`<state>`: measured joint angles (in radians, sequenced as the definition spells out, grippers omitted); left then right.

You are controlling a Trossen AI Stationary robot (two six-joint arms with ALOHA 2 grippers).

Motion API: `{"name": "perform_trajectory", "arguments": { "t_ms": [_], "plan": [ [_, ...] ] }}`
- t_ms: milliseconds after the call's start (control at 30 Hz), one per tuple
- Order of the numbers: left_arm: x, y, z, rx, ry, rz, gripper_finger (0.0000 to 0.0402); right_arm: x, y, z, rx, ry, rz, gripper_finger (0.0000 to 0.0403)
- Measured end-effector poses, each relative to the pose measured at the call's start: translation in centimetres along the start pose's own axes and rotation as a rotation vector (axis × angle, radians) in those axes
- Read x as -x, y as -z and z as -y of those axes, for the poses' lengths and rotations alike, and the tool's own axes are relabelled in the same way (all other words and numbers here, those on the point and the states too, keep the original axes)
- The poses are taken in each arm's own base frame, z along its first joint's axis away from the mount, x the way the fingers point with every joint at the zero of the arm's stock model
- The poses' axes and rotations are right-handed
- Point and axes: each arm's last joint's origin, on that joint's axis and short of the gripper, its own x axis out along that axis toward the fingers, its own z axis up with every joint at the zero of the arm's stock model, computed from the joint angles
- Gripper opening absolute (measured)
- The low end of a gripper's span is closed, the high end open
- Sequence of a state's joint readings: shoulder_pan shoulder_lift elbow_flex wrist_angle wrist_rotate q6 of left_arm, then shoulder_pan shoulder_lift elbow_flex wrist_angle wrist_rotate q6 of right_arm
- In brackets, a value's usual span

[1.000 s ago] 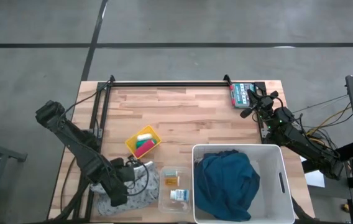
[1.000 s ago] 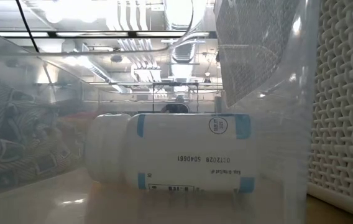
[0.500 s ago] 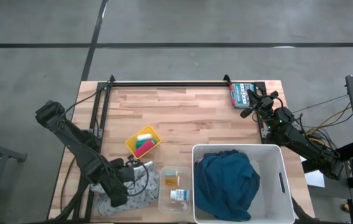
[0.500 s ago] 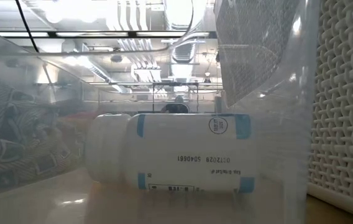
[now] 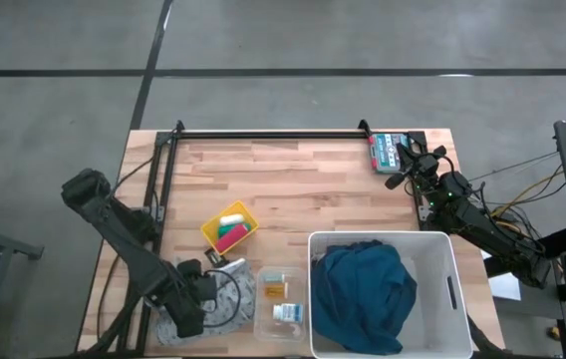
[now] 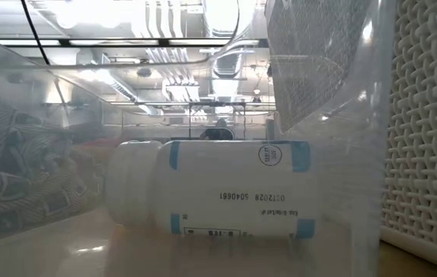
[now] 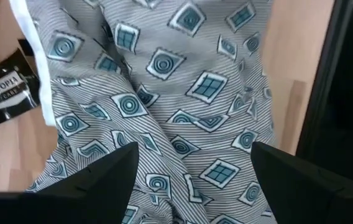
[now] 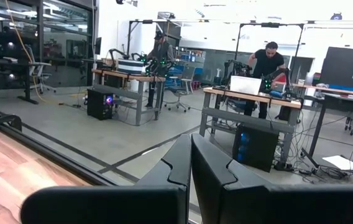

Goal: Pick & Place Medicine items
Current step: Put the light blue patient gown into the white laundry bin

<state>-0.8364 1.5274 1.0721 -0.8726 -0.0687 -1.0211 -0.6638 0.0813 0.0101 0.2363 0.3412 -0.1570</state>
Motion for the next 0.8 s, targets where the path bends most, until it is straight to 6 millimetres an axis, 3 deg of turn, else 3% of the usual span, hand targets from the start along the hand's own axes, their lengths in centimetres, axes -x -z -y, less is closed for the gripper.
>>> {"name": "perform_trajectory", "arguments": {
  "t_ms": [167, 500, 800],
  "plan": [
    [-1.0, 0.1, 0.3, -0.015, -0.011, -0.041, 0.0317, 0.0, 0.0, 0.0, 0.000, 0.000, 0.000, 0.0008],
    [-1.0, 0.7, 0.9, -0.082, 0.011, -0.044, 0.0317, 0.0, 0.0, 0.0, 0.000, -0.001, 0.000, 0.0008],
    [-1.0, 0.9, 1.4, -0.005, 0.039, -0.014, 0.0317, 0.0, 0.0, 0.0, 0.000, 0.000, 0.000, 0.0008]
  ]
}}
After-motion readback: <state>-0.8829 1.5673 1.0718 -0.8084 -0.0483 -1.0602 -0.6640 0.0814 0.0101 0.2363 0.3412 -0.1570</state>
